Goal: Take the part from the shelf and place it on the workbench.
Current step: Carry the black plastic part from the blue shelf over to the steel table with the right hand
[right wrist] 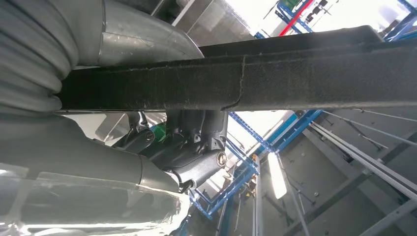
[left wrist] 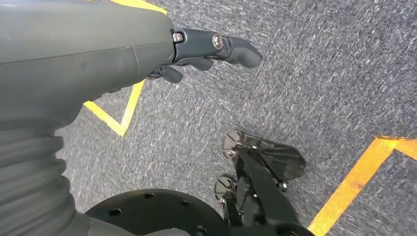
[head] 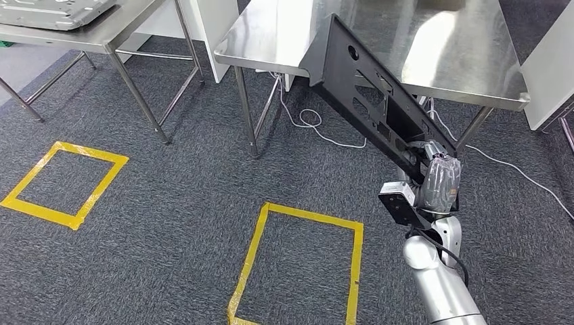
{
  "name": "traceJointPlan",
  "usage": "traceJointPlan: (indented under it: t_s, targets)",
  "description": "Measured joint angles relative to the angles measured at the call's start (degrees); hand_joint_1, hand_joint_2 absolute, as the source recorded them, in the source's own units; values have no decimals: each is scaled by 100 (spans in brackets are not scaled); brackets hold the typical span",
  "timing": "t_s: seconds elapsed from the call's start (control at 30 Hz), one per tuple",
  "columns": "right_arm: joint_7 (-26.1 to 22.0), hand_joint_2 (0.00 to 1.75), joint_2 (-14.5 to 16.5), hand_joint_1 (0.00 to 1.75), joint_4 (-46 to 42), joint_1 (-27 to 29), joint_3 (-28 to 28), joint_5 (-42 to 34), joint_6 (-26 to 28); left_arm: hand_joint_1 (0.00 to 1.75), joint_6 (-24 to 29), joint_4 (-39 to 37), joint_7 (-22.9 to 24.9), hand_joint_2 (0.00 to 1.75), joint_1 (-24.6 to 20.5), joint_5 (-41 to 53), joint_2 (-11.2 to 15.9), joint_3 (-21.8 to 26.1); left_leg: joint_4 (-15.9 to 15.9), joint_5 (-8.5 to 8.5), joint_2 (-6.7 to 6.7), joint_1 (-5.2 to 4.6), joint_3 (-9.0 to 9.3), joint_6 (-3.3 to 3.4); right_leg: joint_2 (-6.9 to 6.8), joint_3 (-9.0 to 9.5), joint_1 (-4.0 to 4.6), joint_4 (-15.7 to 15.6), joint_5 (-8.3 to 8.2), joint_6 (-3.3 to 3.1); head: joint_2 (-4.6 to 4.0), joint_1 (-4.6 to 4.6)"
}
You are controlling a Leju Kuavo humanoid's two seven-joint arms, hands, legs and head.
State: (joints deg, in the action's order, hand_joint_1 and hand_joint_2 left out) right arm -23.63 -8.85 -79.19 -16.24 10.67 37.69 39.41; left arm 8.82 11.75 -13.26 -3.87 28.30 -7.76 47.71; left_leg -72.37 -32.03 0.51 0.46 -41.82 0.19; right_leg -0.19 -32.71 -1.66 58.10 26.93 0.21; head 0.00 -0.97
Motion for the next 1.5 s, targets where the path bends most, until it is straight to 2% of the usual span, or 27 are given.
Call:
traceJointPlan:
  t_s: [0.03, 0.07, 0.13, 0.2, 0.3, 0.37, 0.43, 0.5, 0.53, 0.57, 0.6, 0.67, 0.73, 0.8, 0.87, 0.93, 1.0, 1.03, 1.07, 1.1, 1.17, 1.23, 1.3, 1.37, 1.4, 1.43, 1.5]
  targets:
    - [-1, 175, 0, 175, 0, 1, 0, 0, 0, 0, -3, -1, -2, 175, 1, 1, 0, 10, -169, -11, -10, 10, -117, -7, 1, 5, 6, 0, 6, -6, 0, -2]
    - [-7, 175, 1, 175, 0, 1, 0, -2, 0, 0, -5, -1, -5, 175, 2, 0, 1, 20, -107, 96, -14, 14, -120, 1, 2, 13, 10, 0, 11, -10, 0, -4]
    - [-48, 175, 5, 175, -15, 0, -5, -18, 1, 0, -6, -1, -21, 175, -2, -1, 2, 33, 593, 515, -18, 5, 189, 73, 5, 40, 18, -1, 26, -8, 0, -5]
    - [-103, 175, 16, 175, -57, -3, -29, -48, 5, 0, -6, 0, -47, 175, -14, 2, 12, 40, 1261, 755, -38, -35, 519, 170, 3, 55, 39, -5, 53, 24, 0, 4]
    - [-130, 175, 37, 175, -127, 5, -87, -57, 14, 0, -21, 0, -88, 175, -15, 10, 16, 51, 1459, 748, -45, -97, 623, 257, -12, 81, 39, -57, 68, 111, 0, 3]
    - [-133, 175, 56, 175, -185, 24, -121, -17, 18, 0, -44, -1, -114, 175, -9, 25, 5, 56, 1587, 798, -44, -77, 717, 305, -17, 60, 58, 9, 120, 145, 0, 11]
    - [-138, 175, 66, 175, -235, 48, -158, 28, 26, 0, -64, -2, -139, 175, -13, 61, -7, 57, 1688, 841, -42, -46, 798, 342, -7, -187, 70, 518, 351, 106, 0, 32]
    - [-140, 175, 78, 175, -260, 113, -191, 67, 33, 0, -83, -2, -158, 175, -15, 103, -11, 57, 1691, 833, -21, -50, 810, 360, 3, -597, 70, 1268, 619, 79, 0, 47]
    - [-138, 175, 89, 175, -268, 157, -204, 86, 34, 0, -93, -2, -164, 175, -14, 119, -16, 56, 1689, 825, -6, -52, 812, 359, 3, -739, 69, 1483, 658, 100, 0, 49]
    - [-127, 175, 102, 175, -276, 192, -215, 110, 35, 0, -107, -2, -174, 175, -9, 128, -20, 56, 1683, 817, 9, -52, 813, 353, 3, -774, 66, 1480, 601, 144, 0, 55]
    - [-110, 175, 115, 175, -289, 213, -224, 138, 35, 0, -124, -3, -185, 175, -5, 142, -25, 55, 1676, 807, 23, -52, 818, 341, 2, -693, 59, 1255, 461, 199, 0, 60]
    - [-73, 175, 144, 175, -319, 220, -231, 195, 35, 0, -149, -4, -213, 175, -3, 171, -31, 55, 1626, 761, 43, -65, 820, 287, 3, -337, 33, 457, 107, 282, 0, 65]
    - [-46, 175, 174, 175, -335, 216, -226, 224, 35, 0, -151, -4, -229, 175, -4, 194, -30, 55, 1567, 704, 52, -91, 812, 224, 9, -96, 20, -22, -78, 246, 0, 58]
    - [-26, 175, 199, 175, -335, 213, -221, 227, 35, 0, -140, -4, -234, 175, -4, 207, -28, 55, 1544, 681, 55, -91, 807, 188, 14, -64, 28, -58, -102, 162, 0, 50]
    - [-16, 175, 221, 175, -334, 194, -219, 219, 35, 0, -122, -4, -235, 175, -3, 220, -23, 55, 1471, 626, 45, -65, 786, 137, 13, -43, 5, -63, -108, 106, 0, 42]
    - [-9, 175, 234, 175, -334, 165, -220, 210, 35, 0, -108, -5, -234, 175, -3, 232, -20, 55, 1048, 377, 17, -31, 595, 58, 10, -18, -20, -71, -103, 52, 0, 23]
    - [-2, 175, 241, 175, -331, 146, -219, 193, 35, 0, -96, -9, -229, 175, -2, 241, -22, 55, 307, 39, -7, 5, 212, 0, 6, -12, -9, -69, -92, 19, 0, 11]
    - [4, 175, 246, 175, -326, 143, -217, 178, 35, 0, -88, -11, -225, 175, 1, 245, -23, 55, 22, -40, -13, 17, 46, -12, 6, -11, -5, -69, -88, 15, 0, 11]
    - [10, 175, 251, 175, -320, 142, -215, 161, 35, 0, -79, -14, -220, 175, 4, 248, -23, 55, -78, -14, -16, 22, -31, -12, 6, -9, -2, -68, -85, 12, 0, 10]
    - [15, 175, 256, 175, -313, 142, -212, 147, 35, 0, -68, -16, -217, 175, 6, 251, -23, 55, 40, 120, -19, 24, 0, -3, 8, -3, -1, -68, -83, 11, 0, 9]
    - [18, 175, 262, 175, -305, 132, -204, 121, 35, 0, -52, -16, -214, 175, 1, 269, -20, 55, 781, 527, -24, 18, 335, 58, 13, 12, 0, -70, -75, 15, 0, 9]
    - [18, 175, 265, 175, -304, 112, -198, 78, 35, 0, -49, -16, -212, 175, -11, 292, -15, 55, 1377, 728, -31, -16, 624, 119, 16, 11, 24, -72, -57, 50, 0, 13]
    - [19, 175, 264, 175, -304, 100, -196, 29, 34, 0, -54, -17, -210, 175, -14, 304, -13, 55, 1493, 714, -33, -60, 679, 167, 13, 14, 35, -95, -44, 114, 0, 16]
    - [18, 175, 263, 175, -308, 101, -193, -9, 34, 0, -72, -17, -209, 175, -8, 311, -15, 54, 1563, 743, -33, -56, 731, 240, 9, 15, 35, -84, -21, 173, 0, 21]
    - [17, 175, 259, 175, -309, 99, -191, -27, 34, 0, -82, -17, -211, 175, -9, 316, -17, 54, 1602, 757, -35, -48, 764, 279, 9, -40, 40, 39, 46, 176, 0, 26]
    - [16, 175, 249, 175, -310, 101, -190, -45, 34, 0, -95, -17, -216, 175, -11, 325, -19, 54, 1635, 768, -35, -40, 798, 311, 10, -161, 45, 288, 163, 161, 0, 34]
    - [13, 175, 227, 175, -306, 123, -189, -74, 32, 0, -121, -17, -234, 175, -14, 351, -20, 54, 1639, 743, -30, -60, 819, 357, 13, -583, 43, 1082, 469, 118, 0, 48]
